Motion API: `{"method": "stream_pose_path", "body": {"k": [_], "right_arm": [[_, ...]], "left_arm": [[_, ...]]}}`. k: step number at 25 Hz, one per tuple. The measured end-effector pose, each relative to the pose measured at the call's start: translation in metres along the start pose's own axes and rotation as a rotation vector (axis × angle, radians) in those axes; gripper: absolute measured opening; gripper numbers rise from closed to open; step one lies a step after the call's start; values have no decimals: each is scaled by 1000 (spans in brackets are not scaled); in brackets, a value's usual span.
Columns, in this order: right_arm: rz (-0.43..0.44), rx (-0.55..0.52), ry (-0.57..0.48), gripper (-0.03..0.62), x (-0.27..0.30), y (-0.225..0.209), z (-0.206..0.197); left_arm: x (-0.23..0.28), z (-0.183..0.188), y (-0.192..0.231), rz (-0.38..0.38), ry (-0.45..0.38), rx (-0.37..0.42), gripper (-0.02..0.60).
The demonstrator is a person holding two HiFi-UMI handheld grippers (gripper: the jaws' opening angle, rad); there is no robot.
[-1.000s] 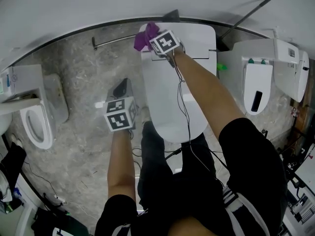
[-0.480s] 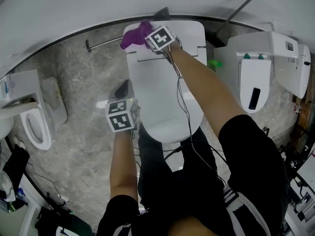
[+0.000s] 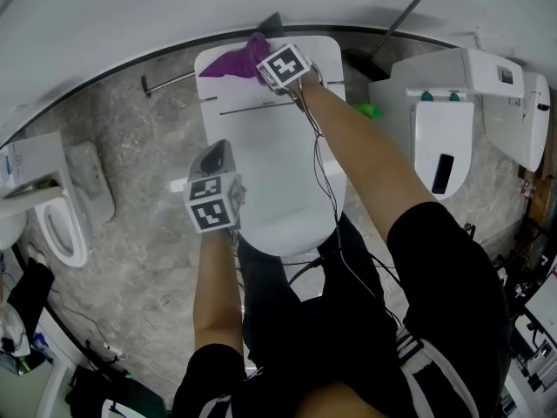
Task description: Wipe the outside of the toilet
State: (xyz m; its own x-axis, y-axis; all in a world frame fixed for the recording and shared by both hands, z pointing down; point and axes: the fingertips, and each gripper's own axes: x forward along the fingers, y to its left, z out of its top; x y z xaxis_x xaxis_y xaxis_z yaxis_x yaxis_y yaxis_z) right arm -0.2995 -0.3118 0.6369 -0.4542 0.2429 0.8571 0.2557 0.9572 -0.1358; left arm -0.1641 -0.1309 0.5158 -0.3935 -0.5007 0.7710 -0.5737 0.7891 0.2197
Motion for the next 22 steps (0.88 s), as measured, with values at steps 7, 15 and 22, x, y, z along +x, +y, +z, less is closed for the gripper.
{"method": "stream_pose_path", "body": {"k": [7, 15, 22], "right_arm": [[3, 10, -13, 64, -18, -38, -24], [-22, 31, -24, 64, -44, -93, -57], [1, 24, -64, 64, -63, -124, -78]], "left_arm": [[23, 3, -48, -10, 8, 23, 8], [46, 4, -101, -23, 40, 60, 8], [67, 10, -148, -46, 42, 101, 8]]}}
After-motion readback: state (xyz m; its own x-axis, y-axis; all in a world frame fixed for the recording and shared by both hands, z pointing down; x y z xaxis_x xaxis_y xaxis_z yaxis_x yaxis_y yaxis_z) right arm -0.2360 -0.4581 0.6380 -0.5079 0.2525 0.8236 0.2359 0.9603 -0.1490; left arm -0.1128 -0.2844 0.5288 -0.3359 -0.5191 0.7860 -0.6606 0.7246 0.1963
